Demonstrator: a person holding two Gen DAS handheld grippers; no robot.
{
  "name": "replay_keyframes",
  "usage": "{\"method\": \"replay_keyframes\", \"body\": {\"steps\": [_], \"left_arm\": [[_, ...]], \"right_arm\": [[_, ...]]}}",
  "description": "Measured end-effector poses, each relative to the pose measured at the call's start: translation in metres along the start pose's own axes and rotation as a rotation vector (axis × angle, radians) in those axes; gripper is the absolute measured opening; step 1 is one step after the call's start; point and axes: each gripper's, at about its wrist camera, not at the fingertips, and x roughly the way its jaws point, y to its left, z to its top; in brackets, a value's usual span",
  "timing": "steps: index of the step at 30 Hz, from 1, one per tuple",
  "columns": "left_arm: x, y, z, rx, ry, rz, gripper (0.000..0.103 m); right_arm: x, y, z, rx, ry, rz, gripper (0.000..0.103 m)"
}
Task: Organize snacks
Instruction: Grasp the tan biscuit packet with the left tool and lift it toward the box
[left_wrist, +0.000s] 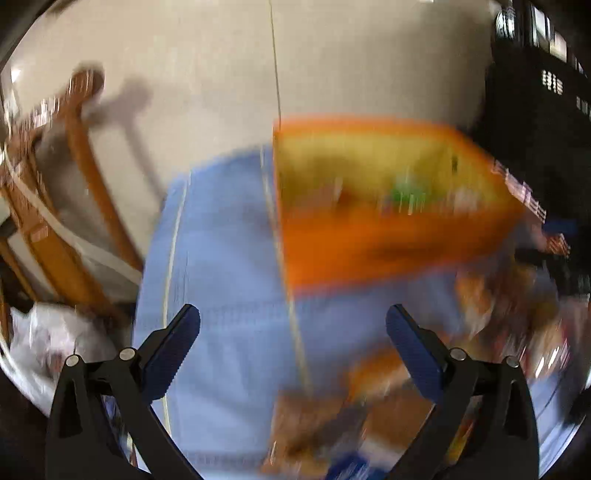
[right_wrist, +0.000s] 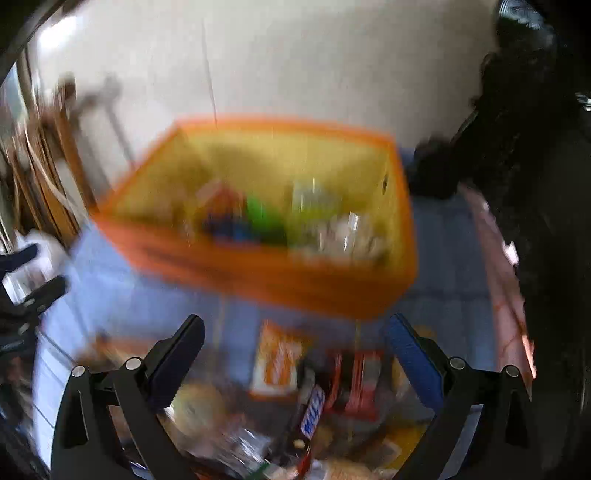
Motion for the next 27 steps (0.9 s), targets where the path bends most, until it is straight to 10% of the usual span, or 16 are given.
{"method": "replay_keyframes", "body": {"steps": [12,13,15,17,27], "left_arm": [[0.083,0.027,-0.086,-0.052,0.22,-0.046,0.099],[0.084,0.027,-0.088,-0.054,0.211,-0.043,0.099],[0.082,0.025,-0.092,-0.039,0.18,-0.044,0.074],[0.077,0.022,-0.089,-0.035,0.167,-0.035,0.039],[0.074,0.011,-0.077,-0.016,0.145,-0.032,0.038]], "right_arm": [[0.084,0.011,-0.026,0.029,0.15,-0.028,0.098],[0.087,0.009,-0.028,0.046,0.161,-0.017,0.085],[0.083,0.009,-0.031,0.027,0.132,-0.078,0.009],[0.079,0.002,-0.031,0.101,0.168,-0.01,0.005],[0.036,0.016,-0.032,0.079,0.102,-0.01,0.001]]}}
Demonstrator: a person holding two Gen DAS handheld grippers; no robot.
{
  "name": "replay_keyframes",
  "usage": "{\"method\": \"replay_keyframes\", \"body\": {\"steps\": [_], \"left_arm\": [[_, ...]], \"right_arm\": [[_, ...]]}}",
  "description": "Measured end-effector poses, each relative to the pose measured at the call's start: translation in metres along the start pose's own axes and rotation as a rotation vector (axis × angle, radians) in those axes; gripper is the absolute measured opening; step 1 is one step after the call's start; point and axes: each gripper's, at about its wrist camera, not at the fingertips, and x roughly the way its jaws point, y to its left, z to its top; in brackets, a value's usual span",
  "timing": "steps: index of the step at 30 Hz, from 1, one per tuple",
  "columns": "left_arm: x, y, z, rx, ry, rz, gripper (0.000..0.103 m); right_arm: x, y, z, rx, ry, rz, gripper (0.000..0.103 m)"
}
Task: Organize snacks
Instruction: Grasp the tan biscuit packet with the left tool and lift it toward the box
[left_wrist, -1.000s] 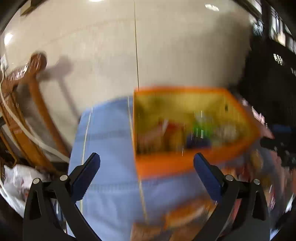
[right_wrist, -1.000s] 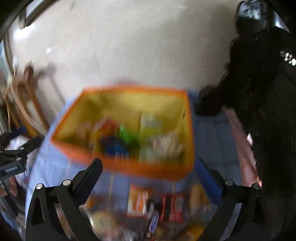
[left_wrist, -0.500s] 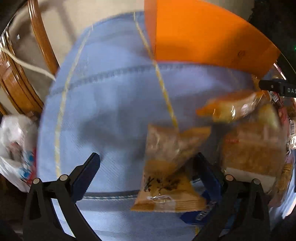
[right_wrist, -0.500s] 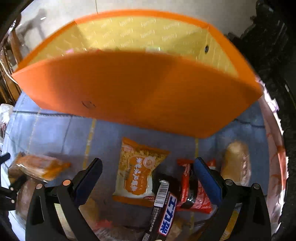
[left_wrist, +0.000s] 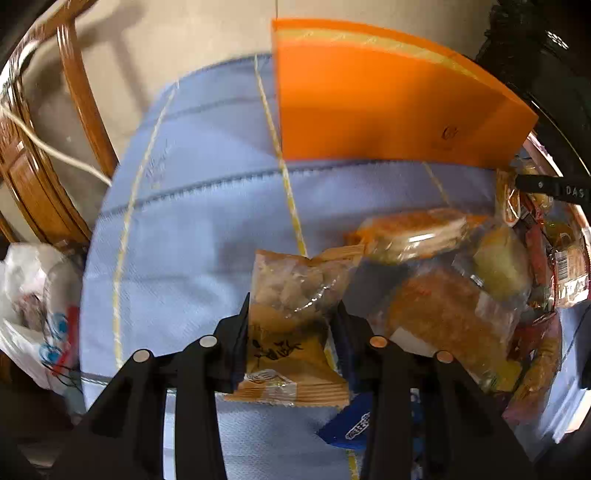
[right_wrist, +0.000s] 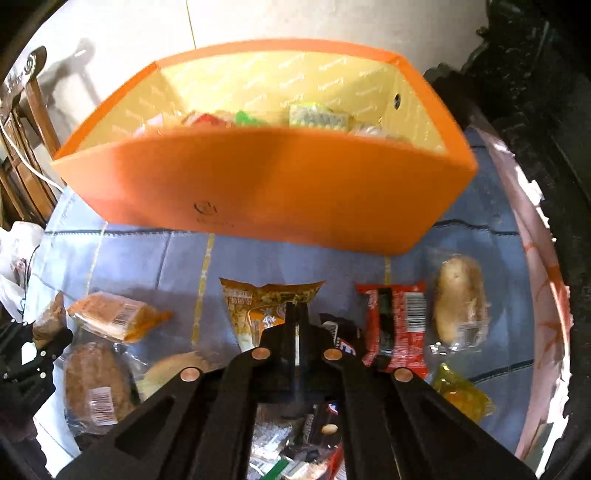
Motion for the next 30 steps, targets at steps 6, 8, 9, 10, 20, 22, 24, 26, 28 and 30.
{"method": "replay_keyframes", "body": {"steps": [6,8,9,10,20,22,24,26,28,30], "left_arm": [[-0.019,-0.017,0.014,0.011,-0.062,0.09,0.038],[-0.019,-0.038,0.038,0.031,-0.092,0.087,0.038],[-0.022,-0.044,0.046,0.043,-0.106,0.084,0.038],[-0.025,-0.049,0.055,0.056,-0.119,0.081,0.038],[-0.033,-0.036,0.037,0.006,-0.081,0.038,0.038],[-0.033,-0.03,0.034,-0.008,-0.075,0.047,0.038],[-0.035,-0.027,0.035,-0.011,-0.075,0.055,0.038],[-0.034,-0.024,0.035,-0.019,-0.066,0.051,0.038],[-0.033,-0.024,0.035,-0.016,-0.058,0.054,0.038],[-0.032,-0.026,0.037,-0.005,-0.055,0.053,0.038]], "right_arm": [[-0.044,-0.011,0.011,0.009,-0.09,-0.001,0.0],[-0.06,-0.014,0.014,-0.001,-0.134,-0.014,0.0],[-0.063,-0.015,0.017,0.004,-0.14,-0.008,0.0],[-0.066,-0.018,0.021,0.021,-0.138,0.016,0.0],[0.012,-0.005,0.011,0.014,-0.061,0.089,0.061],[0.029,0.004,0.012,-0.016,-0.07,0.09,0.07],[0.034,0.012,0.012,-0.037,-0.095,0.132,0.078],[0.043,0.019,0.013,-0.052,-0.09,0.095,0.086],[0.062,0.022,0.011,-0.044,-0.01,0.065,0.05],[0.063,0.02,0.009,-0.015,-0.021,0.038,0.038]]}}
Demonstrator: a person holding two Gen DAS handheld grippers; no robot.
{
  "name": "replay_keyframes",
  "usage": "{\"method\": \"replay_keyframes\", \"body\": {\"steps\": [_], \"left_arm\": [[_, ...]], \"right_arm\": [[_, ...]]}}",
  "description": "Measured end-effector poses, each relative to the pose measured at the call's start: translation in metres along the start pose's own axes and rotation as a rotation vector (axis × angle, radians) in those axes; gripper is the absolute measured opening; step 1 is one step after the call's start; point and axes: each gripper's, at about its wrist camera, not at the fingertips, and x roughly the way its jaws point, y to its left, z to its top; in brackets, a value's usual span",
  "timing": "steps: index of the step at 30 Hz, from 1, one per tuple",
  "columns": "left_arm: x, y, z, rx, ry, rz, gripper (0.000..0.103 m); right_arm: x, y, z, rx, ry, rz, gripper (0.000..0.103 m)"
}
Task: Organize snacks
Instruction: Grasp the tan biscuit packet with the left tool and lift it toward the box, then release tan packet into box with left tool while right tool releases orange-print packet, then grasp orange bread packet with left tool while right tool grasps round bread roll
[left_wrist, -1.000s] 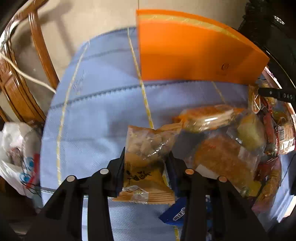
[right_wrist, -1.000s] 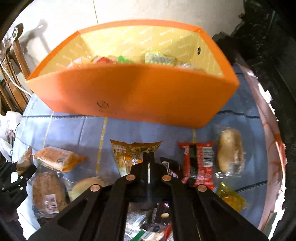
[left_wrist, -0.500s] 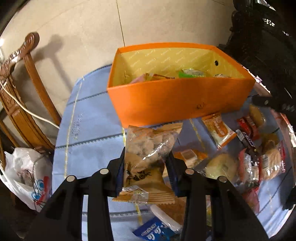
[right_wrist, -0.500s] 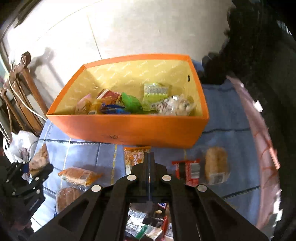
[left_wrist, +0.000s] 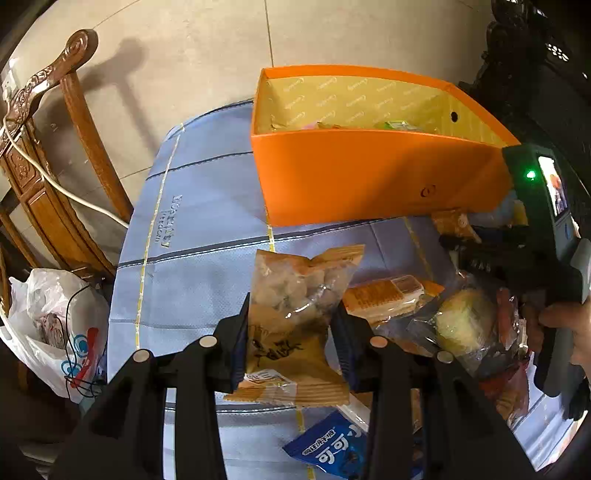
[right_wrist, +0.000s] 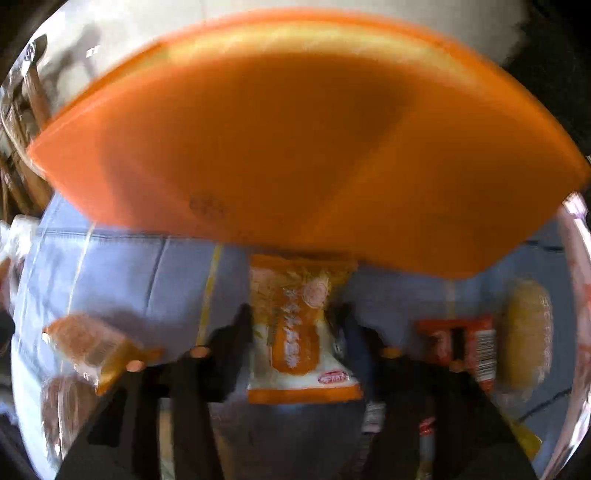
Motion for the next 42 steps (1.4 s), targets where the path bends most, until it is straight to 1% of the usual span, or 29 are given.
{"method": "replay_keyframes", "body": {"steps": [3,5,7,9,10,12,13,15,17,18,19,21,22,23,24,26,28,33,36,37,38,39,40,41,42], "left_arm": [[0.001,-0.002,0.002,0.005,0.008,-0.002,0.038],[-0.004,-0.003,0.004,0.0,-0.004,-0.027,0.038],[-0.008,-0.006,0.008,0.002,-0.016,-0.038,0.038],[-0.014,-0.01,0.014,0.012,-0.033,-0.044,0.038],[-0.019,-0.014,0.02,0.016,-0.045,-0.055,0.038],[-0.023,-0.018,0.028,0.018,-0.059,-0.069,0.038],[-0.025,-0.021,0.035,0.023,-0.073,-0.076,0.038],[-0.027,-0.026,0.045,0.028,-0.084,-0.085,0.038],[-0.031,-0.033,0.064,0.031,-0.114,-0.1,0.038],[-0.031,-0.033,0.066,0.032,-0.119,-0.101,0.038],[-0.034,-0.036,0.077,0.04,-0.144,-0.099,0.038],[-0.036,-0.036,0.091,0.043,-0.171,-0.09,0.038],[-0.036,-0.037,0.106,0.038,-0.188,-0.082,0.038],[-0.035,-0.036,0.114,0.035,-0.201,-0.083,0.038],[-0.035,-0.036,0.116,0.034,-0.204,-0.082,0.038],[-0.036,-0.037,0.131,0.034,-0.223,-0.074,0.038],[-0.034,-0.037,0.144,0.037,-0.242,-0.066,0.038],[-0.027,-0.041,0.155,0.056,-0.254,-0.057,0.038],[-0.02,-0.041,0.159,0.046,-0.249,-0.059,0.039],[-0.018,-0.041,0.159,0.035,-0.26,-0.069,0.039],[-0.016,-0.04,0.16,0.025,-0.272,-0.067,0.053],[-0.012,-0.038,0.164,-0.001,-0.285,-0.036,0.098],[-0.011,-0.034,0.166,-0.011,-0.29,-0.027,0.097],[-0.01,-0.033,0.166,-0.017,-0.294,-0.025,0.099],[-0.011,-0.029,0.165,-0.022,-0.295,-0.039,0.099]], "right_arm": [[-0.005,-0.006,0.0,0.055,0.035,0.001,0.035],[-0.016,-0.007,-0.001,0.052,0.02,-0.011,0.035],[-0.037,-0.005,-0.002,0.035,-0.027,-0.054,0.035],[-0.058,-0.007,0.0,0.046,-0.054,-0.044,0.035],[-0.074,-0.007,0.002,0.05,-0.082,-0.043,0.035],[-0.099,-0.004,0.006,0.023,-0.14,-0.081,0.035],[-0.115,-0.002,0.01,0.003,-0.18,-0.105,0.035],[-0.137,0.0,0.02,-0.01,-0.232,-0.132,0.035],[-0.153,-0.002,0.028,-0.008,-0.271,-0.138,0.035],[-0.16,0.001,0.033,-0.007,-0.292,-0.142,0.035],[-0.167,-0.001,0.039,-0.01,-0.32,-0.152,0.035],[-0.175,-0.002,0.046,-0.014,-0.354,-0.166,0.035],[-0.179,-0.004,0.052,-0.01,-0.369,-0.158,0.035],[-0.179,-0.01,0.058,-0.003,-0.384,-0.149,0.035],[-0.18,-0.01,0.063,-0.004,-0.393,-0.153,0.036],[-0.183,-0.012,0.073,-0.005,-0.407,-0.157,0.036],[-0.178,-0.012,0.083,0.001,-0.413,-0.151,0.036],[-0.164,-0.015,0.097,0.004,-0.42,-0.154,0.036],[-0.156,-0.018,0.106,0.01,-0.422,-0.147,0.036],[-0.153,-0.019,0.109,0.017,-0.424,-0.137,0.038],[-0.148,-0.021,0.114,0.02,-0.437,-0.096,0.058],[-0.143,-0.023,0.12,0.019,-0.435,-0.067,0.077],[-0.139,-0.025,0.123,0.026,-0.423,-0.071,0.1],[-0.138,-0.027,0.126,0.038,-0.425,-0.087,0.099],[-0.139,-0.029,0.127,0.046,-0.436,-0.108,0.099]]}}
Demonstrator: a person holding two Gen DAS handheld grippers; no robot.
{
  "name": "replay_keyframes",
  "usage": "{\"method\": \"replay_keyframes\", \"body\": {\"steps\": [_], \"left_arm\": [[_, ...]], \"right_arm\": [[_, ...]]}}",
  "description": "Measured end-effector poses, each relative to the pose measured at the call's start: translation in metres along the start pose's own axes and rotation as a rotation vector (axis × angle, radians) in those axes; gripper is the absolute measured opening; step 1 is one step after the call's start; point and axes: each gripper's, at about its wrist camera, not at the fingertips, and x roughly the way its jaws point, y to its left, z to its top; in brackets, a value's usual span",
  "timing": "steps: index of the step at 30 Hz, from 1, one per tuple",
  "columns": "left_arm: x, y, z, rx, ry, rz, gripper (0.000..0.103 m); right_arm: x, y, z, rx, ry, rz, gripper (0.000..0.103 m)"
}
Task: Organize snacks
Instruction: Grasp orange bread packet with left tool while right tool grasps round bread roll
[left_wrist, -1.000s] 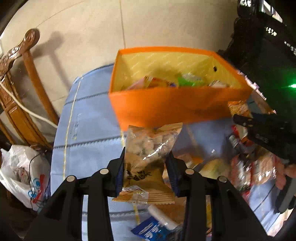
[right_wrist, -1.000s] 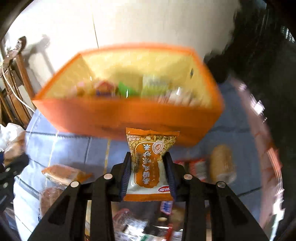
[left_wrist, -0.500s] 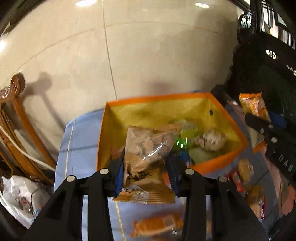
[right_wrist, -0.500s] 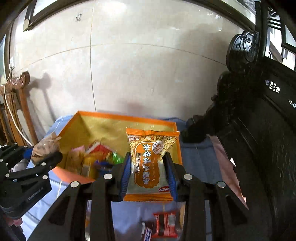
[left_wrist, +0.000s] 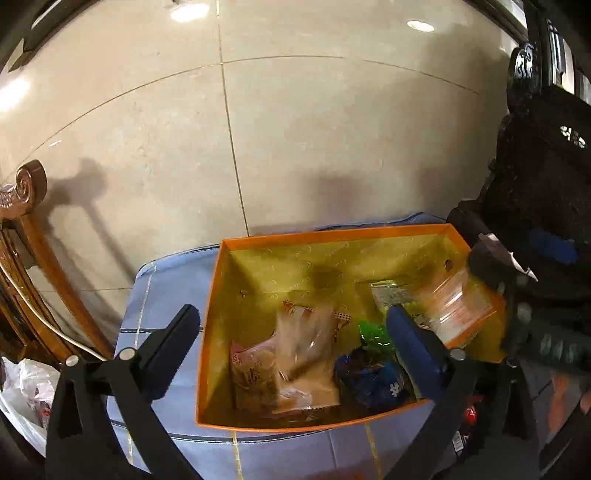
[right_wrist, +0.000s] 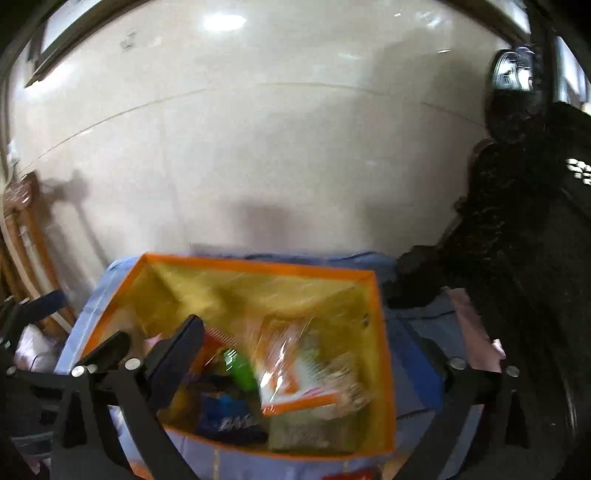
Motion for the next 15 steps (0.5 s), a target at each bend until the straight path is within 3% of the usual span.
{"method": "replay_keyframes", "body": {"steps": [6,8,15], "left_arm": [[-0.017,0.017,-0.023,0.027,0.016,0.02,0.099],[-0.028,0.024,-0.044,0.062,0.028,-0.022,0.099],[-0.044,0.016,-0.127,0.256,0.092,-0.143,0.099]], "right_arm": [[-0.02,-0.038,-0.012,-0.054,0.025,-0.107,0.099],[-0.024,-0.057,-0.024,-0.072,0.066,-0.15,0.099],[-0.002,-0.113,-0.103,0.035,0.317,-0.167,0.099]]}}
